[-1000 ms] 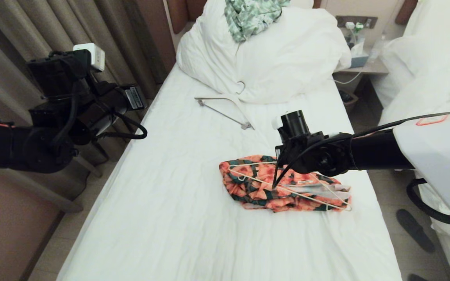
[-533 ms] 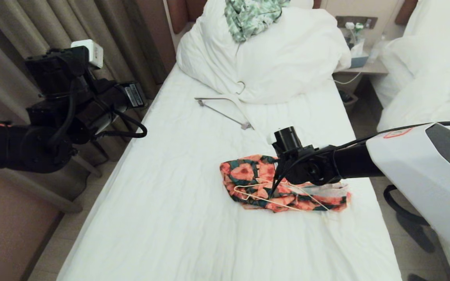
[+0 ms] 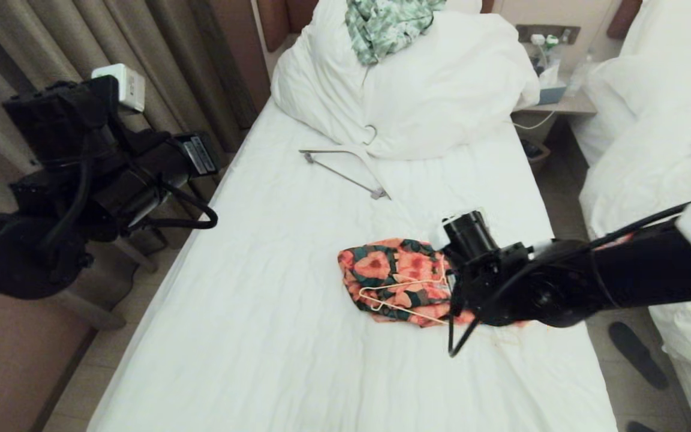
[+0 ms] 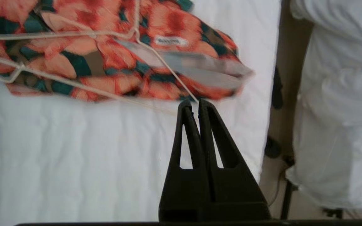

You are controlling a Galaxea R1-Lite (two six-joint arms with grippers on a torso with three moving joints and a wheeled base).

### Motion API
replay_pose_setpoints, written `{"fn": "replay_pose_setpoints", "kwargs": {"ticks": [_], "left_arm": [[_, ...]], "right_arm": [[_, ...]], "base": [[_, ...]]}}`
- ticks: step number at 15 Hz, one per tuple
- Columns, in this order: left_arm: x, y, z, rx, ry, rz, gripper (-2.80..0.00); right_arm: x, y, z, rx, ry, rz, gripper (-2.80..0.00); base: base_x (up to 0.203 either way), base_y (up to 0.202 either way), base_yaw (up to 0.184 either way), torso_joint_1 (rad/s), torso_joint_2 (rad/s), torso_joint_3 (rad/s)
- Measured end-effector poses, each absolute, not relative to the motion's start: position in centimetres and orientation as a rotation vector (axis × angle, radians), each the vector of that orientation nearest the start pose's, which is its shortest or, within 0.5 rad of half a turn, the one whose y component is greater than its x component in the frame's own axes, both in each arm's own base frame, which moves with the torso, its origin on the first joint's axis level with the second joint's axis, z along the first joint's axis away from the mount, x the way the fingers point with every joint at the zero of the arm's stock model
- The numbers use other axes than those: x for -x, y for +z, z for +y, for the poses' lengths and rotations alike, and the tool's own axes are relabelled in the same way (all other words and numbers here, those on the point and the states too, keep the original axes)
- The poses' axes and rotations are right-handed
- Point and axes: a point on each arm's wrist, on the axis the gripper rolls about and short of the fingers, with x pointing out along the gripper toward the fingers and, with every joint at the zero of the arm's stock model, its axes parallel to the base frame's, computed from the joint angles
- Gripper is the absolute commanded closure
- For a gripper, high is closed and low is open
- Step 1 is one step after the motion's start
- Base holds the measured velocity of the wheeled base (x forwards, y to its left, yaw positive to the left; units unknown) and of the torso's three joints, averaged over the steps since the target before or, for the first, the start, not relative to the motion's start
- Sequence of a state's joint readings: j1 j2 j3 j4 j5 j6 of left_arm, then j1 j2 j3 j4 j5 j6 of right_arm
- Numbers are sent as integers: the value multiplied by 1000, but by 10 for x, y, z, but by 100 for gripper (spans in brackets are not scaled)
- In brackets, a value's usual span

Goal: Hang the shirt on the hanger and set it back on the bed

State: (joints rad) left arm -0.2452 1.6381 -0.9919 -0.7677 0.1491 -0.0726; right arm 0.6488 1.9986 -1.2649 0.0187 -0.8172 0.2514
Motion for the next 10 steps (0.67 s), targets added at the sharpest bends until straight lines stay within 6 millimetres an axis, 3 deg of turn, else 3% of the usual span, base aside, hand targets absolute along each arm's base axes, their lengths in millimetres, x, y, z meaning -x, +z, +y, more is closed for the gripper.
{"fn": "replay_pose_setpoints", "kwargs": {"ticks": [5,7,10], "left_arm": [[-236,254,-54,93,-47,-81,0],[-206,257,-42,100,25,-116,0],[-146,262,-24,98,107,-181,0]], "right_arm": [[-239,193,155,168,-252,465,0],[-212,217,123,99,-284,405,0],[-160,249,64,-37,-381,268,0]], "base": [[0,0,0,0,0,0],[0,0,0,0,0,0],[0,0,0,0,0,0]]}}
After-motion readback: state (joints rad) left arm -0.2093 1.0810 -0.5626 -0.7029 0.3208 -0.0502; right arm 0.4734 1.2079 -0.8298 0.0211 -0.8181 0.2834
